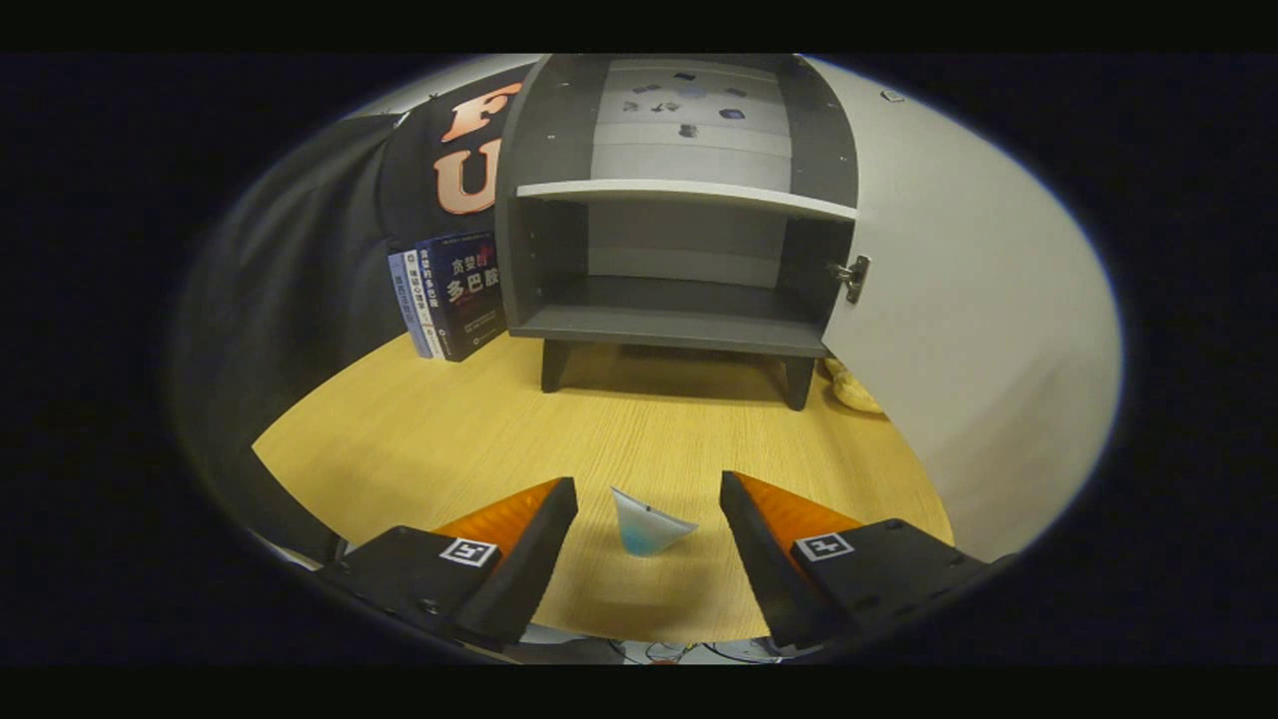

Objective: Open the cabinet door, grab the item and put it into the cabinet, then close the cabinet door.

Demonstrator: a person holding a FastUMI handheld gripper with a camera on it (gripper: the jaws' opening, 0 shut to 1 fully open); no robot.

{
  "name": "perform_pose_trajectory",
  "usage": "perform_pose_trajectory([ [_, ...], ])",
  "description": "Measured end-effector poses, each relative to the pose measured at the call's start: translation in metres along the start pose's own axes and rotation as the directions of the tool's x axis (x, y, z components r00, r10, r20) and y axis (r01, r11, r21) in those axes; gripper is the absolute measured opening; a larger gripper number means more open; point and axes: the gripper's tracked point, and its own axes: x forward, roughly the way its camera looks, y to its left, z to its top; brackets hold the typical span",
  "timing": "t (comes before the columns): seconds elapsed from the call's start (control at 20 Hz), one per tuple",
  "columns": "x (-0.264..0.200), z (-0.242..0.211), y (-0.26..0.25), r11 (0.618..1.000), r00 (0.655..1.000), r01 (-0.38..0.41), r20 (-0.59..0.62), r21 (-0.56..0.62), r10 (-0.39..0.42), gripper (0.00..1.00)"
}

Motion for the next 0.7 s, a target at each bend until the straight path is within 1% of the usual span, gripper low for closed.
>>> perform_pose_trajectory([
  [0.2,0.024,-0.03,0.006,0.998,0.998,-0.001,-0.06,0.064,0.005,0.93],
  [0.3,0.032,-0.04,0.013,0.994,0.996,-0.022,-0.087,0.103,0.031,0.93],
  [0.4,0.036,-0.038,0.009,0.992,0.995,-0.003,-0.099,0.128,0.015,0.72],
  [0.45,0.033,-0.036,0.01,0.992,0.993,-0.016,-0.11,0.128,0.03,0.61],
  [0.5,0.031,-0.026,0.009,0.992,0.994,-0.024,-0.101,0.127,0.037,0.5],
  [0.55,0.027,-0.008,0.008,0.991,0.996,-0.037,-0.073,0.127,0.046,0.5],
  [0.6,0.021,0.02,0.009,0.99,0.998,-0.055,-0.029,0.129,0.059,0.5],
  [0.7,0.005,0.09,0.007,0.988,0.993,-0.086,0.086,0.131,0.075,0.5],
])
